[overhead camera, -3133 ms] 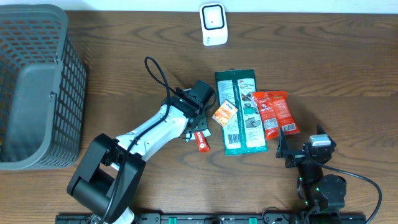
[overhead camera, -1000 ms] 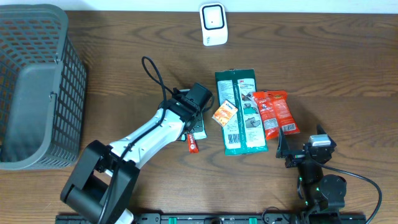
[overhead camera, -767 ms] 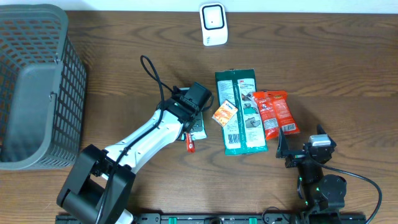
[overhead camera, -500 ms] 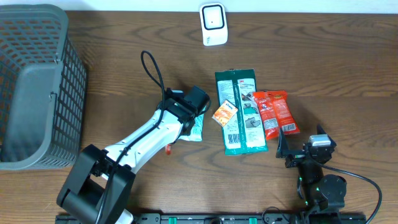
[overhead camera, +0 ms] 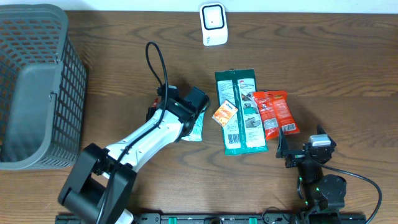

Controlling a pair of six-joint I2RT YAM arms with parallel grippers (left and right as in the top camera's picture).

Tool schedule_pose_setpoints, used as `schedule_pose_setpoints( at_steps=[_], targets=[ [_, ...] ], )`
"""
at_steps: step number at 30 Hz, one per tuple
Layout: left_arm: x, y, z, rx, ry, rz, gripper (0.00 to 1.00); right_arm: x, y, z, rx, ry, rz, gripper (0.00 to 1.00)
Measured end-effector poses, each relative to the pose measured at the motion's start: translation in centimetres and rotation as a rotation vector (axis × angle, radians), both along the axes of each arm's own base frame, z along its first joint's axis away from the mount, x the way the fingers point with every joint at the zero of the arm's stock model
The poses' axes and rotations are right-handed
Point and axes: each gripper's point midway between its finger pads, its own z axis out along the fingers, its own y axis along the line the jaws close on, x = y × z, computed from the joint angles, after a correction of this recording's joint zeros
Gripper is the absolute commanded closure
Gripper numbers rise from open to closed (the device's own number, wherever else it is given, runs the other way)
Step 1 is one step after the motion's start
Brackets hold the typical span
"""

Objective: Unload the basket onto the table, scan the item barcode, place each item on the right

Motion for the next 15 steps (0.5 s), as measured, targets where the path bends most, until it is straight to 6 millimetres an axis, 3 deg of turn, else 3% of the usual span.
schedule_pose_setpoints(
  at_steps=[7,12,15],
  targets=[
    [0.8,0.8,-2.5,0.122,0.012,0.002,0.93,0.0,0.0,0.0,0.000,0.000,0.000,0.01],
    [1.3,-0.4,-4.9,0.057,0.030,-0.001,0.93,0.0,0.0,0.0,0.000,0.000,0.000,0.01],
    [1.4,-1.0,-5.2,0.022,0.032,-0.002,0.84,0.0,0.0,0.0,0.000,0.000,0.000,0.01]
  ],
)
